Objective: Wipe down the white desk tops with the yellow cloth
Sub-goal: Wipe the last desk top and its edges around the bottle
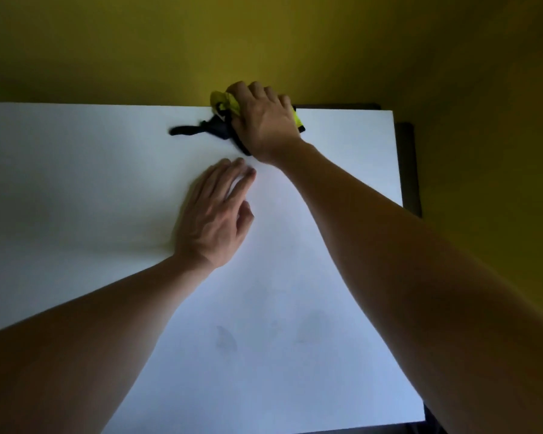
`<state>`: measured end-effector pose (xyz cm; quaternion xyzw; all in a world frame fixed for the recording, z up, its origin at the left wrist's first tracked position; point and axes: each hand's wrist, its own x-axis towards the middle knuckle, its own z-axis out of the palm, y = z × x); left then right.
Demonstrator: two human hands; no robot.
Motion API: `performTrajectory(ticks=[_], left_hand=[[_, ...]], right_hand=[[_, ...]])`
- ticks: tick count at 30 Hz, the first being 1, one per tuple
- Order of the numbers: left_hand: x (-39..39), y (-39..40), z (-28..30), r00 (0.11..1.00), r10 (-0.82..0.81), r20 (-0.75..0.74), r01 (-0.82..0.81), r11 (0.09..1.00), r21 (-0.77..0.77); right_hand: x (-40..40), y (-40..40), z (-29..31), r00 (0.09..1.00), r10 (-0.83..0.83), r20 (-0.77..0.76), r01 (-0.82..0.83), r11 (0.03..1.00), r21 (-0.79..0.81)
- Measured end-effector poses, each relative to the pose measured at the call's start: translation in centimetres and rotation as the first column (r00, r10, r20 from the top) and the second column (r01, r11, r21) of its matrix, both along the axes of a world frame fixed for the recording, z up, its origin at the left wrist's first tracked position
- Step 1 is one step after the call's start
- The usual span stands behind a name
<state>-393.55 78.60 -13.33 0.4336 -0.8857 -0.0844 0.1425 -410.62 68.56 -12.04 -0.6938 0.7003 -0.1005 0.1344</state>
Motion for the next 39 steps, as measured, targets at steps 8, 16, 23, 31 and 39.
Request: performTrajectory(ticks=[8, 16, 23, 31, 39], left_hand=[[-0.6, 0.2, 0.3, 1.0, 0.017, -0.012, -0.016, 1.0, 0.02], [-0.7, 0.2, 0.5, 0.999, 0.028, 0.022, -0.03, 0.998, 0.051], [-0.6, 0.7, 1.0, 0.996, 0.009, 0.09, -0.017, 0.996, 0.09], [-1.2, -0.1, 4.5, 0.957, -0.047, 0.287, -0.058, 0.936, 0.348], [-0.9, 2.6, 6.8, 0.953, 0.014, 0.304, -0.173, 0.847, 0.503]], right_hand=[[-17.5, 6.1, 0.7, 0.88, -0.475, -0.032, 0.475, 0.873, 0.113], [-14.2, 8.8, 0.1, 0.699, -0.709, 0.088, 0.71, 0.704, 0.029], [-12.2, 15.1, 0.1, 0.725, -0.689, -0.018, 0.689, 0.725, -0.007], [-15.1, 15.3, 4.4, 0.544, -0.821, 0.174, 0.81, 0.568, 0.145], [-15.1, 19.7, 8.1, 0.794, -0.56, 0.238, 0.592, 0.801, -0.09]])
